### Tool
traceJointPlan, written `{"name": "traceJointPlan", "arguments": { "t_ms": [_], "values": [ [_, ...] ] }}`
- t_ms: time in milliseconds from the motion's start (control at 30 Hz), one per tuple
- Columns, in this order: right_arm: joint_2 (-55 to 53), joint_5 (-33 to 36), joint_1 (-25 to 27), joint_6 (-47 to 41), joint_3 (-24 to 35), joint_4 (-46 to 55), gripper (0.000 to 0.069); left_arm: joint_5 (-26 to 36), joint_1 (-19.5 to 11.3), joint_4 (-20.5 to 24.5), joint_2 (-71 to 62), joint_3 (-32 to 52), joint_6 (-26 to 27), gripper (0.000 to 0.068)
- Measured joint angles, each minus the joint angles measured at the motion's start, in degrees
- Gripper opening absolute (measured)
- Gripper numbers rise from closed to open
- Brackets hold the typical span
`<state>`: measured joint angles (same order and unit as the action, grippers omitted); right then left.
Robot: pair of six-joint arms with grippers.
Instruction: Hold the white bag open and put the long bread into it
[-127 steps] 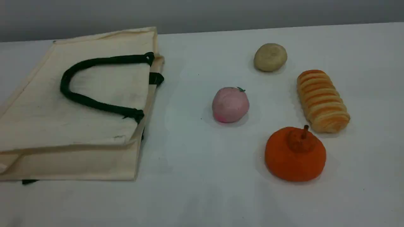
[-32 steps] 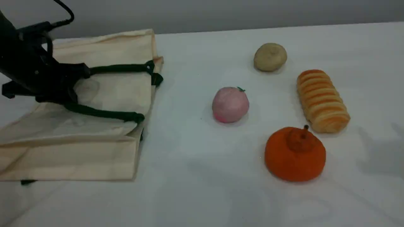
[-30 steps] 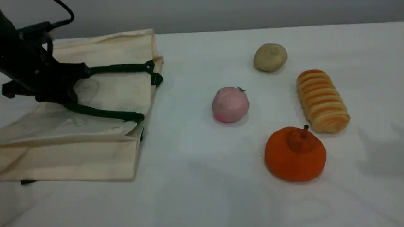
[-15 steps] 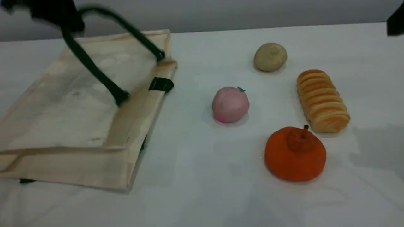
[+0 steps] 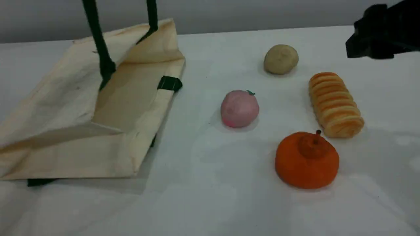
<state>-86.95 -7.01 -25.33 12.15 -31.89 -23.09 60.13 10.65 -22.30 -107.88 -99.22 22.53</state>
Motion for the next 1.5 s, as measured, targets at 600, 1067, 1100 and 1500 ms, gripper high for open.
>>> {"name": "traceJointPlan", "arguments": {
  "t_ms": [600,1067,1100,1500],
  "values": [
    [-6.29,-9.17,0.05,-0.01,0.0,0.65,0.047,10.13,2.03,4.06,9.78,-7.64,1.35,0.0086],
    [-7.39,-12.17,0.15,0.15,-0.06,2.33,0.047,9.77,4.75,7.56,9.24,-7.79,4.04,0.0086],
    [-7.39,-12.4,0.15,0.15,-0.06,2.33,0.047,9.77,4.75,8.43,9.24,-7.79,3.61,0.0086],
    [-11.8,-13.49,0.15,0.19,-3.27,3.83,0.047,9.85,6.13,7.41,8.93,-2.96,3.97,0.0086]
  ]
}}
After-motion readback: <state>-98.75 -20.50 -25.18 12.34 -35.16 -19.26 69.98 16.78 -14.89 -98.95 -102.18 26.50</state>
